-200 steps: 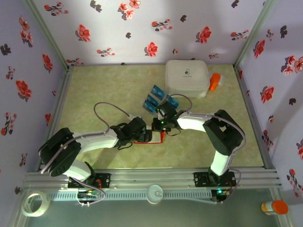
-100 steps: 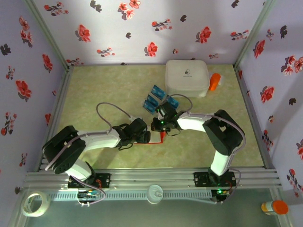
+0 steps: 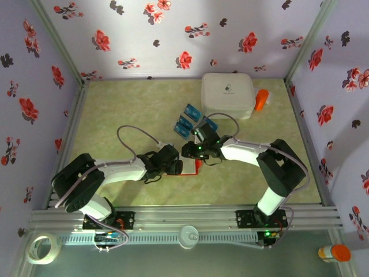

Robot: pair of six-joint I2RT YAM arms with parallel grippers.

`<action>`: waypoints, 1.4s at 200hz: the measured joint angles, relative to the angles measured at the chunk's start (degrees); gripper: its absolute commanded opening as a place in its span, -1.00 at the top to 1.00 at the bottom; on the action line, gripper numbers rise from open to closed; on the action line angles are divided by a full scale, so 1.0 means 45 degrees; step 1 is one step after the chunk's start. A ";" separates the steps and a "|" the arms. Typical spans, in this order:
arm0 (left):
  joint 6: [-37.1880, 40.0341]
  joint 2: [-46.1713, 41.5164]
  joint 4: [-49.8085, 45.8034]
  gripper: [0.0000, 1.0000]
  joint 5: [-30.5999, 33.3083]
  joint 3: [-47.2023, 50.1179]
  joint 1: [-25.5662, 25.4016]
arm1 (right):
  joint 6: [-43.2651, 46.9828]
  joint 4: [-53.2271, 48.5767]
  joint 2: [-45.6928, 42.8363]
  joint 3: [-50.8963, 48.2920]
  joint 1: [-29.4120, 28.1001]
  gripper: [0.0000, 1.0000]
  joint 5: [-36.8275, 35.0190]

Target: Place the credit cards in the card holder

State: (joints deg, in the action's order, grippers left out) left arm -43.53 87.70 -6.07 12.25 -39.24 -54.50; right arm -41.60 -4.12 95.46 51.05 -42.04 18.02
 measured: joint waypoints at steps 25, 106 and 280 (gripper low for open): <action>0.0000 0.0000 0.0005 -0.60 0.0005 0.0005 -0.0005 | -0.0121 0.0087 0.0005 -0.0204 0.0000 0.12 0.0000; 0.0034 0.0000 0.0019 -0.68 0.0034 0.0010 -0.0058 | -0.0544 0.1273 0.0884 -0.0272 0.0015 0.12 0.0461; 0.0563 -0.4862 -0.2108 -1.00 0.0442 0.1030 0.1059 | -0.1506 0.1885 -0.0039 0.0107 -0.1083 -0.11 0.0729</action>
State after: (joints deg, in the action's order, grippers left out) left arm -40.99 65.82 -15.55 14.24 -34.61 -49.74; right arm -48.38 4.36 95.29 51.53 -46.92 21.30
